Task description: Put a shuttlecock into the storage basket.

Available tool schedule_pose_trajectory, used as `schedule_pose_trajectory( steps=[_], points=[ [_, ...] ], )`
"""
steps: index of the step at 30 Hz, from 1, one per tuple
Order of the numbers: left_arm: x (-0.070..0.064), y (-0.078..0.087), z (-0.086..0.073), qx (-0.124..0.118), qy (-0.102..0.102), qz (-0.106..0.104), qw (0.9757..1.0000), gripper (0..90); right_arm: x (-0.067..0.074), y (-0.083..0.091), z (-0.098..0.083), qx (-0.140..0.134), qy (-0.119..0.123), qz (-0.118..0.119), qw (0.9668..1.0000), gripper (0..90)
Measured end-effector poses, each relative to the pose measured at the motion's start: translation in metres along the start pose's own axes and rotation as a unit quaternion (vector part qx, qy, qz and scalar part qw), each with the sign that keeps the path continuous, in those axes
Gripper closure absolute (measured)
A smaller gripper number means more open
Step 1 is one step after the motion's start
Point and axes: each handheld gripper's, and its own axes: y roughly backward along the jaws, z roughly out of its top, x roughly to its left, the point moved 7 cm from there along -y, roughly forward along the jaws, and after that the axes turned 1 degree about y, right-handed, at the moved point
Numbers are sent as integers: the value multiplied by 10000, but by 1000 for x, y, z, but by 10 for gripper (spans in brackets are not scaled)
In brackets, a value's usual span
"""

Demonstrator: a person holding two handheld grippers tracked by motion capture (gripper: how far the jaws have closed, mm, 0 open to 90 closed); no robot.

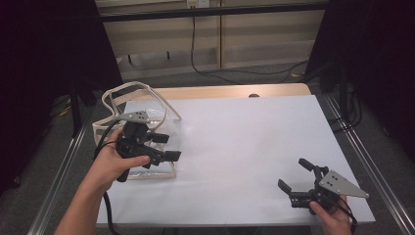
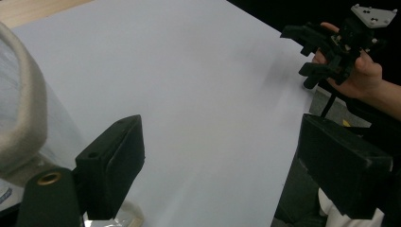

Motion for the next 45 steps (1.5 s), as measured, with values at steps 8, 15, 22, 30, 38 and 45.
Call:
schedule_pose_trajectory(
  steps=[8, 15, 22, 30, 38, 45],
  points=[
    [0, -5, -7, 59, -26, 56, 10000, 145, 0, 0, 0, -10, 1, 5, 10000, 7],
    [2, -11, -13, 74, -79, 76, 9999, 135, 0, 0, 0, -8, 2, 9, 10000, 7],
    [3, -17, -19, 67, -166, 68, 9998, 136, 0, 0, 0, -8, 1, 10, 10000, 7],
    [4, -20, -26, 40, -183, 56, 9998, 126, 0, 0, 0, -10, 8, 10, 10000, 7],
    [6, -23, -33, 3, -161, 58, 9999, 122, 0, 0, 0, -17, 18, 10, 10000, 7],
    [8, -24, -40, 11, -269, 67, 9996, 122, 0, 0, 1, -22, 26, 10, 10000, 7]
  ],
)
